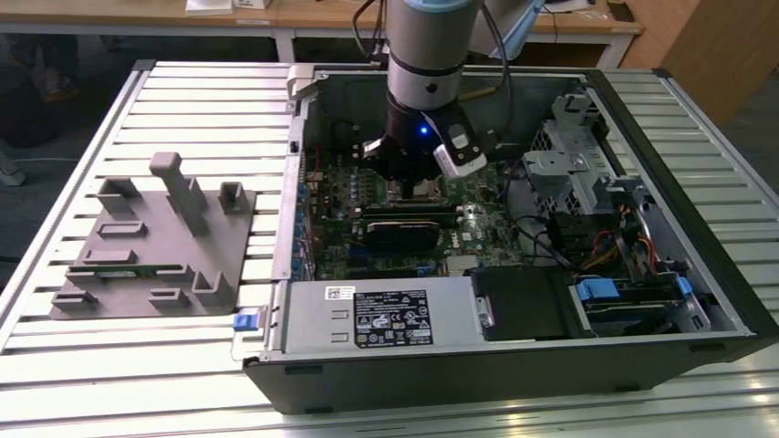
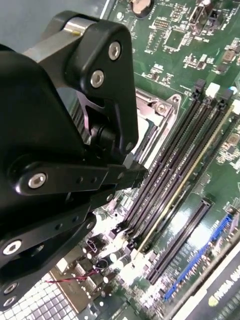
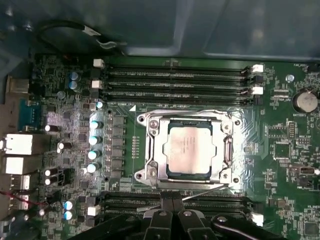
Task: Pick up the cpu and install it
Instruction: 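Install the second cpu locking lever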
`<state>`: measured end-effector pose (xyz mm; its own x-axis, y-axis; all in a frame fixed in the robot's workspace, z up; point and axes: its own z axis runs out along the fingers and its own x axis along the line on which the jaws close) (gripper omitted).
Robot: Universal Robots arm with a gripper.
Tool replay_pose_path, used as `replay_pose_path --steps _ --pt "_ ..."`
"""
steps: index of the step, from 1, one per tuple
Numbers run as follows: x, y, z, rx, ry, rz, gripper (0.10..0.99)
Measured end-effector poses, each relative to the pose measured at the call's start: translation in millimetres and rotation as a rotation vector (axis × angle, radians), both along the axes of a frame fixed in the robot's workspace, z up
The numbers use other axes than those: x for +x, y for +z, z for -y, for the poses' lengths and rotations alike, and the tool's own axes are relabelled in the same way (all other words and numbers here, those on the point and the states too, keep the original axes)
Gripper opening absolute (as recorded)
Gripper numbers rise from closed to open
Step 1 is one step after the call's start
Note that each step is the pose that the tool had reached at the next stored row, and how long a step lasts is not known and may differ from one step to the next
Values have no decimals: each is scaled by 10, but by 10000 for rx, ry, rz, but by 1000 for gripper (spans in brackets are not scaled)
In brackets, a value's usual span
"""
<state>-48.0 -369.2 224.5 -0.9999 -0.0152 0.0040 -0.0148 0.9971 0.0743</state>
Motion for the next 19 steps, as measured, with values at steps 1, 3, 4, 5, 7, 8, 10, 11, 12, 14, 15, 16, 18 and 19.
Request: replay_pose_path --steps 1,3,4,5,7,8,10,11,12,14,15,16,18,19 --pt "0 -4 11 73 0 0 106" --pt "-3 -15 41 139 -1 1 106" --pt "-7 -22 63 160 0 0 106" --pt "-14 -29 79 182 0 1 106" --pt "-41 -41 105 243 -1 0 106" --pt "-53 -48 112 264 0 0 106" --pt "-77 -64 119 305 0 0 106" --pt "-94 -73 123 330 0 1 106" --pt "-109 -81 125 361 0 0 106" --pt "-120 -100 126 432 1 0 106" --pt "-120 -114 127 463 0 1 106" --pt "-121 -127 127 492 -1 1 106" --pt "-121 -149 127 570 -4 -1 106" --pt "-121 -161 127 607 -6 -1 106"
